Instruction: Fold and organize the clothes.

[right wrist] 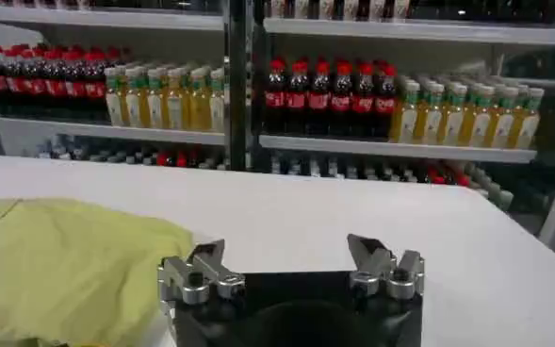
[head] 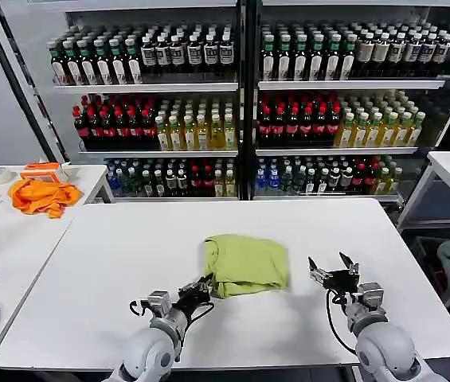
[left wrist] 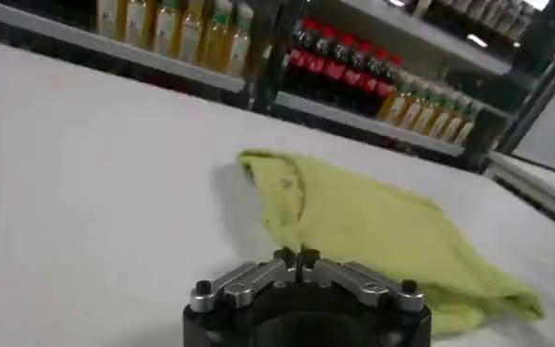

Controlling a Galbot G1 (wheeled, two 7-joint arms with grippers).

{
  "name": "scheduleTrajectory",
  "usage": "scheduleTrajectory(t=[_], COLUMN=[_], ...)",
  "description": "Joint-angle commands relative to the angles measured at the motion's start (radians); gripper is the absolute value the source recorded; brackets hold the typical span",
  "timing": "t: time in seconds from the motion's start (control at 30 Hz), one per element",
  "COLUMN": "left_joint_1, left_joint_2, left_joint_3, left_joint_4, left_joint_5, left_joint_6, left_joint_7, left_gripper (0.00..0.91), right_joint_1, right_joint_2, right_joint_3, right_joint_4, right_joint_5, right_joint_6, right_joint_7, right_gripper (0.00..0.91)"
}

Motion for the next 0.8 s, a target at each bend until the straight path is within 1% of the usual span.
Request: scheduleTrajectory(t=[0.03,0.23,0.43,0.53,0.57,0.6,0.63,0.67,0.7,0.73,0.8], left_joint_1=[0.049,0.122,0.160,0.167,0.171,0.179,0.188,0.192,0.201,0.207,0.217], left_joint_2=[0.024,0.043,0.035,0.037,0.039,0.045,0.050,0.054,0.062,0.067,0.075], left_joint_3=[-0.003,-0.001,0.007,0.012,0.014,0.020,0.026,0.028,0.033,0.037,0.042], left_joint_4=[-0.171,-0.253,-0.220,-0.214,-0.216,-0.221,-0.226,-0.229,-0.239,-0.244,-0.257], left_joint_5=[-0.031,-0.032,0.013,0.026,0.032,0.053,0.068,0.076,0.087,0.097,0.110], left_joint_6=[0.000,0.001,0.005,0.032,0.037,0.046,0.048,0.049,0.054,0.056,0.064], left_joint_7=[0.004,-0.002,-0.012,-0.005,0.000,0.012,0.024,0.029,0.043,0.053,0.068], left_gripper=[0.020,0.020,0.020,0.020,0.252,0.564,0.715,0.846,0.846,0.907,0.907], right_joint_1=[0.004,0.007,0.006,0.010,0.011,0.014,0.016,0.018,0.021,0.026,0.035], right_joint_2=[0.001,0.006,0.017,0.019,0.019,0.018,0.018,0.017,0.016,0.015,0.017], right_joint_3=[-0.005,-0.011,-0.012,-0.012,-0.012,-0.014,-0.016,-0.018,-0.021,-0.026,-0.039], right_joint_4=[-0.006,-0.007,-0.011,-0.011,-0.010,-0.011,-0.011,-0.011,-0.010,-0.009,-0.009], right_joint_5=[0.001,0.001,-0.004,-0.004,-0.004,-0.004,-0.004,-0.004,-0.003,-0.001,0.008], right_joint_6=[0.001,0.000,0.000,0.000,0.000,-0.001,-0.002,-0.003,-0.004,-0.006,-0.010], right_joint_7=[0.001,0.003,0.004,0.004,0.004,0.004,0.004,0.004,0.003,0.002,0.002], right_gripper=[0.907,0.907,0.907,0.907,0.907,0.907,0.907,0.907,0.907,0.907,0.907])
